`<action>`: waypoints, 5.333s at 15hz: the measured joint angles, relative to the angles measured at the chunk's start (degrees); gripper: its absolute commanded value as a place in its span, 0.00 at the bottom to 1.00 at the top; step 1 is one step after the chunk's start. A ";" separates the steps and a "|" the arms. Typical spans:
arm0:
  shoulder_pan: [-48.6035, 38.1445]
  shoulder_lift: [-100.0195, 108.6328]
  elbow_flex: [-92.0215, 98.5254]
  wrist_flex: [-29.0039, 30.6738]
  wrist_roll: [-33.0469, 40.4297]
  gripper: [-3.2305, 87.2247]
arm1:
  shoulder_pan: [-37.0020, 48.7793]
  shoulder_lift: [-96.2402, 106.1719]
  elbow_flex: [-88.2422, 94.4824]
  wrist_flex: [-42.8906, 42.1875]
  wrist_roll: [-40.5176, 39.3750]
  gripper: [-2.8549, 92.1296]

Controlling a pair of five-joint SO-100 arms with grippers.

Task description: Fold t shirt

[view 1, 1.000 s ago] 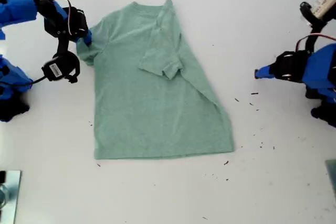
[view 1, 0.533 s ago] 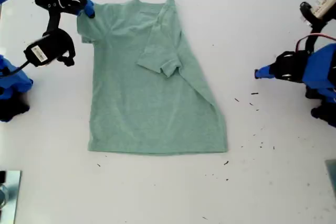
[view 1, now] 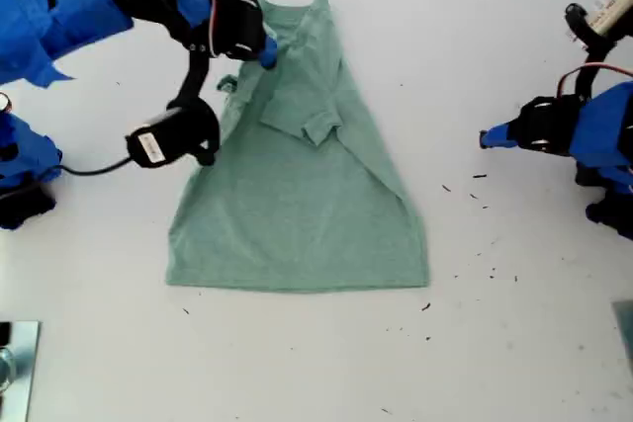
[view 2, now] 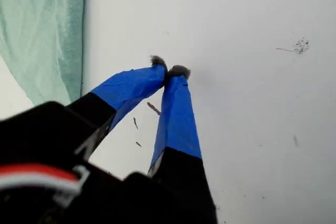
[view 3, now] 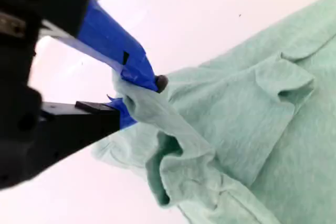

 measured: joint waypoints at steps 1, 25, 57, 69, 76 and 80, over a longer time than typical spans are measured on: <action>1.05 -5.80 -5.80 0.00 0.09 0.36 | 0.00 0.00 0.00 0.00 0.00 0.06; 4.22 83.14 98.44 -21.27 -14.94 0.03 | -11.16 -31.90 -37.71 12.04 -6.77 0.05; 4.22 85.34 98.44 -21.27 -13.62 0.03 | -37.53 -100.63 -91.93 21.71 -1.32 0.03; 5.80 85.34 98.44 -21.27 -13.80 0.03 | -37.44 -124.37 -121.11 -3.60 -14.33 0.35; 5.80 85.34 98.44 -21.27 -14.50 0.06 | -23.99 -58.45 -58.62 -5.27 -15.12 0.06; 7.12 83.23 96.77 -20.30 -16.17 0.03 | -14.94 -12.22 -9.84 -3.16 -11.69 0.06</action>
